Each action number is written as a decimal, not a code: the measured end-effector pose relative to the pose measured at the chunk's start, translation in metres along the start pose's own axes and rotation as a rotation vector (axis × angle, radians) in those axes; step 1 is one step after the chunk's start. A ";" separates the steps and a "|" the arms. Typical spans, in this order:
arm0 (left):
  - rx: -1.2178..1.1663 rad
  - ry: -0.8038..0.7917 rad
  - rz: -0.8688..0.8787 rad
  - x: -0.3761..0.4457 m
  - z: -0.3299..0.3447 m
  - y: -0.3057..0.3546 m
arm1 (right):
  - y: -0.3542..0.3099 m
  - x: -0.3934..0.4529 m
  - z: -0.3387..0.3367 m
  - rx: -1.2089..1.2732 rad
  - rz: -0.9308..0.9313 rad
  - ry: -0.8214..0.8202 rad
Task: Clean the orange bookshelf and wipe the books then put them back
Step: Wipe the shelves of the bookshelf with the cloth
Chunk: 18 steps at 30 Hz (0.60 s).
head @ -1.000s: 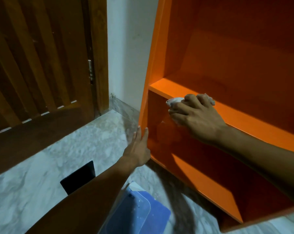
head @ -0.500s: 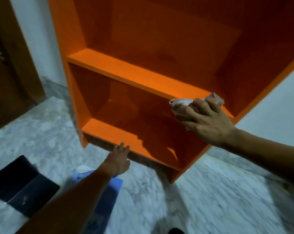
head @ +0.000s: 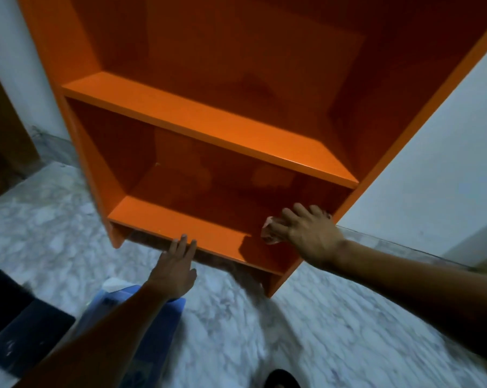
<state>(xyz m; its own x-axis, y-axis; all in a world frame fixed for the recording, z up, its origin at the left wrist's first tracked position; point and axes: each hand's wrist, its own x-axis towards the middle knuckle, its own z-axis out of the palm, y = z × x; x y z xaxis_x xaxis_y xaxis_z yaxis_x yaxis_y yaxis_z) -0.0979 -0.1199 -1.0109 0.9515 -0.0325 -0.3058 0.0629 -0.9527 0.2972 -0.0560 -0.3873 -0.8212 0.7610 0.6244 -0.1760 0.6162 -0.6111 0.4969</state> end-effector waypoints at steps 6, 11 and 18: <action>0.046 0.046 0.017 0.009 0.002 -0.032 | -0.039 0.067 0.071 0.656 0.427 -0.098; 0.008 0.103 -0.006 0.021 -0.008 -0.071 | -0.092 0.093 0.127 0.847 0.661 -0.141; -0.079 0.080 -0.064 0.018 -0.022 -0.098 | -0.156 0.120 0.127 0.729 0.463 -0.004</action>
<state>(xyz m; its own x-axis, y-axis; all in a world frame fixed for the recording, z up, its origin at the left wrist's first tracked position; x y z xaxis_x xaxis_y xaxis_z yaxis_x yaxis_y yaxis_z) -0.0799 -0.0209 -1.0256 0.9656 0.0553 -0.2542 0.1452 -0.9253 0.3503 -0.0352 -0.2791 -1.0272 0.9676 0.2344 -0.0940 0.2189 -0.9641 -0.1503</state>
